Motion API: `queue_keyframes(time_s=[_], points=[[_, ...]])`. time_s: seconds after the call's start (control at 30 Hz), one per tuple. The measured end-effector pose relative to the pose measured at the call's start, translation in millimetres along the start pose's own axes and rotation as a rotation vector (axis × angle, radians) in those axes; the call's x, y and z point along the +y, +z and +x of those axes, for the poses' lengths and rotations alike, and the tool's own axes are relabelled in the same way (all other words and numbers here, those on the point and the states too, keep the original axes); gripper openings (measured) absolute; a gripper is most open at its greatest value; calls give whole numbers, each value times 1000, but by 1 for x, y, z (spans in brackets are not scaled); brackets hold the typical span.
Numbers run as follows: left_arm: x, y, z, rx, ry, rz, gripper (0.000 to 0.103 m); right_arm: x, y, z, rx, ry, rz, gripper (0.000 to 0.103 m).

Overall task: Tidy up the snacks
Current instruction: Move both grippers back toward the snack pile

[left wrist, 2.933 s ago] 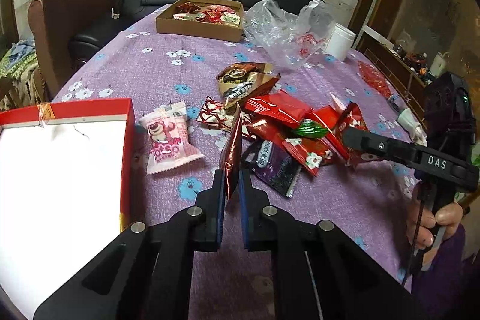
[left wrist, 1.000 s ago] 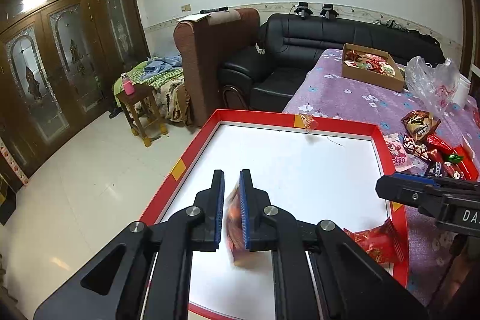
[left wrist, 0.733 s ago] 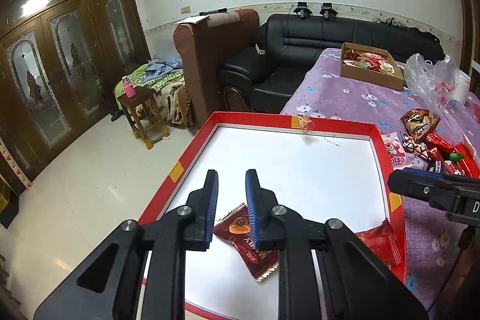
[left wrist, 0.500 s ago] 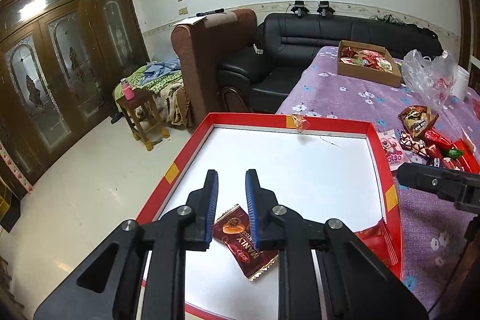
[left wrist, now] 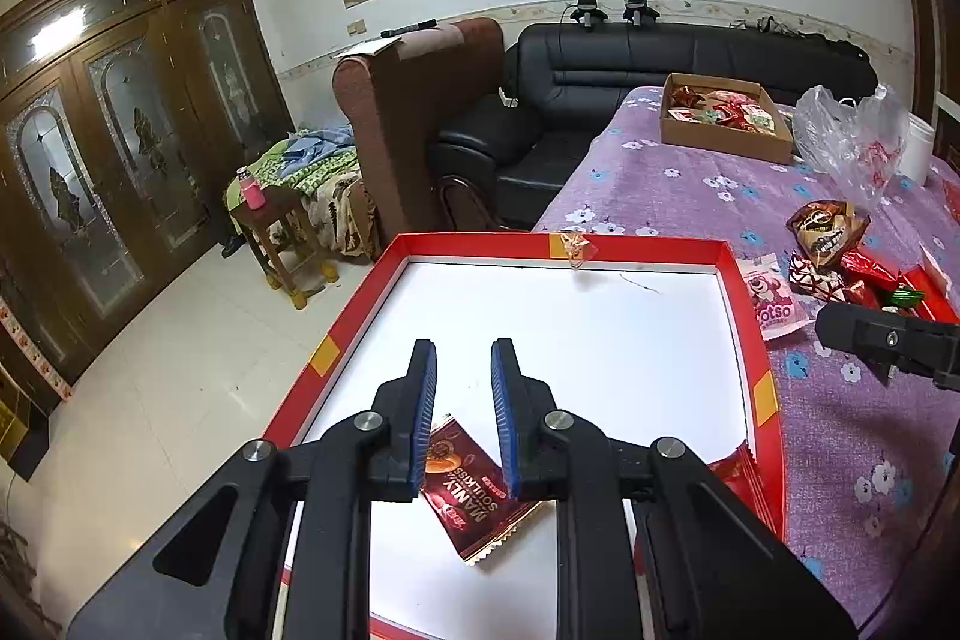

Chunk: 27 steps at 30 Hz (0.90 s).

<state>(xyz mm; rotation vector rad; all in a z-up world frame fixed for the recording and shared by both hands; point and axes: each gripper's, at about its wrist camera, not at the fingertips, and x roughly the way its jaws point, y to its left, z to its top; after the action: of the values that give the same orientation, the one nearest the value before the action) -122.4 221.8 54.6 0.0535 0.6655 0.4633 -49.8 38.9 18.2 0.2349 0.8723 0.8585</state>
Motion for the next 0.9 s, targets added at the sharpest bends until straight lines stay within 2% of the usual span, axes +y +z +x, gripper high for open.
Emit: queue_keyframes(time_s=[0.63,0.73,0.83,0.9], points=[[-32,6,2,15,0,67,16,-28,4,-24,-44,3,43,45],[-42,9,3,24,-22,84,16,-37,8,-34,-49,-13,38,45],[-60,15,3,37,-74,122,16,-55,15,-57,-75,-68,43,45],[-76,19,5,54,-121,143,16,-77,22,-76,-89,-138,66,48]])
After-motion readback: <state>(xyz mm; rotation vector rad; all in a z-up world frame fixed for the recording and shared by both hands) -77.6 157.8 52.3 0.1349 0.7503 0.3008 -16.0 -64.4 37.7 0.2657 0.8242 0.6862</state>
